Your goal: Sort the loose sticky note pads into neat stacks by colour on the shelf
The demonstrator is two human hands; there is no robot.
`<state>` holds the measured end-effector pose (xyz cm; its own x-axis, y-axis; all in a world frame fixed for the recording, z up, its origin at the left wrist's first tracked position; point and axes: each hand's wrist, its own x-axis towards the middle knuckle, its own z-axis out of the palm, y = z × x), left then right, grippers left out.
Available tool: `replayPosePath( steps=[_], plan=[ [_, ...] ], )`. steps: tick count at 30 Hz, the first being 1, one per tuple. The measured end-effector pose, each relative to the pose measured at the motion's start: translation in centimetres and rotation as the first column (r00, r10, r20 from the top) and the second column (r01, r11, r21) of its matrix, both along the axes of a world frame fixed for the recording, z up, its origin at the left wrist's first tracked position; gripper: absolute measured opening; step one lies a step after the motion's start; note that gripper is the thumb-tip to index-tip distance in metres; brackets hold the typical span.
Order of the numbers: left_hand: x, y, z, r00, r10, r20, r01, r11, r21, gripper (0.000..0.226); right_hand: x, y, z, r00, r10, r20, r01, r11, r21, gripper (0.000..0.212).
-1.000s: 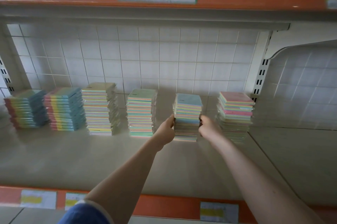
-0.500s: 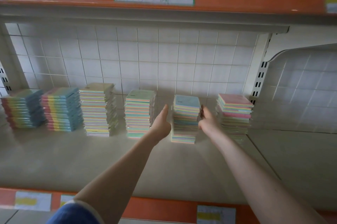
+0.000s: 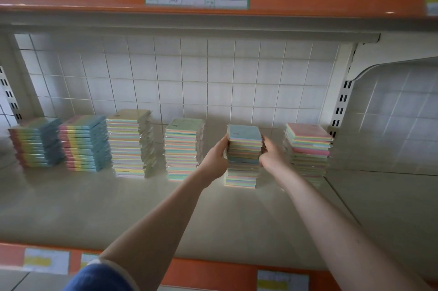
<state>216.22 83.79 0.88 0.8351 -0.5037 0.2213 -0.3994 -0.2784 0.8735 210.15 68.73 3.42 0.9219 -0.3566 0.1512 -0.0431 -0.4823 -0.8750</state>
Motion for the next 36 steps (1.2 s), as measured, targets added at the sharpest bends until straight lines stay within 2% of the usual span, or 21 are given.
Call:
replayPosePath(
  steps=[6, 8, 10, 12, 14, 16, 19, 22, 27, 29, 32, 36],
  plan=[
    [0.1, 0.0, -0.2, 1.000, -0.006, -0.029, 0.006, 1.000, -0.022, 0.089, -0.1, -0.3, -0.2, 0.998, -0.059, -0.019, 0.059, 0.998, 0.011, 0.064],
    [0.8, -0.2, -1.3, 0.998, 0.012, -0.054, -0.015, 0.999, -0.050, 0.085, -0.2, -0.4, -0.6, 0.993, -0.093, -0.071, 0.093, 0.996, 0.006, 0.054],
    [0.6, -0.1, -1.8, 0.992, 0.058, -0.116, -0.065, 0.996, -0.063, 0.082, -0.5, -0.5, -1.2, 0.983, -0.094, -0.156, 0.096, 0.995, 0.004, 0.057],
    [0.1, 0.0, -2.1, 0.986, 0.068, -0.154, -0.082, 0.993, -0.088, 0.068, -1.0, -0.6, -2.1, 0.969, -0.063, -0.238, 0.063, 0.998, -0.008, 0.062],
    [-1.1, 0.3, -1.9, 0.981, 0.056, -0.187, -0.078, 0.991, -0.111, 0.058, -1.6, -0.5, -2.9, 0.958, -0.022, -0.286, 0.010, 0.999, -0.043, 0.053],
    [-1.6, 0.3, -2.3, 0.978, 0.008, -0.210, -0.040, 0.988, -0.147, 0.063, -1.9, -0.3, -3.4, 0.958, -0.015, -0.286, -0.008, 0.997, -0.078, 0.043],
    [-2.2, 0.2, -2.5, 0.979, -0.004, -0.202, -0.025, 0.989, -0.143, 0.075, -2.1, -0.2, -3.7, 0.957, -0.013, -0.288, -0.011, 0.997, -0.080, 0.050],
    [-2.6, 0.1, -2.4, 0.981, 0.008, -0.193, -0.035, 0.990, -0.137, 0.077, -2.2, -0.1, -3.7, 0.961, -0.012, -0.276, -0.016, 0.995, -0.100, 0.056],
    [-2.8, 0.7, -3.0, 0.965, 0.047, -0.258, -0.075, 0.992, -0.099, 0.088, -2.2, 0.0, -4.4, 0.964, -0.038, -0.262, 0.008, 0.993, -0.114, 0.052],
    [-3.4, 0.8, -3.1, 0.941, 0.136, -0.308, -0.148, 0.989, -0.017, 0.086, -2.5, 0.0, -4.9, 0.967, -0.032, -0.254, 0.001, 0.993, -0.122, 0.052],
    [-3.8, 0.8, -3.2, 0.932, 0.236, -0.275, -0.218, 0.971, 0.093, 0.063, -3.0, -0.4, -5.5, 0.969, -0.018, -0.248, -0.024, 0.986, -0.163, 0.063],
    [-4.4, 0.6, -3.1, 0.933, 0.296, -0.205, -0.254, 0.945, 0.205, 0.070, -5.0, -0.5, -5.5, 0.970, -0.061, -0.237, -0.004, 0.964, -0.266, 0.066]
  ],
)
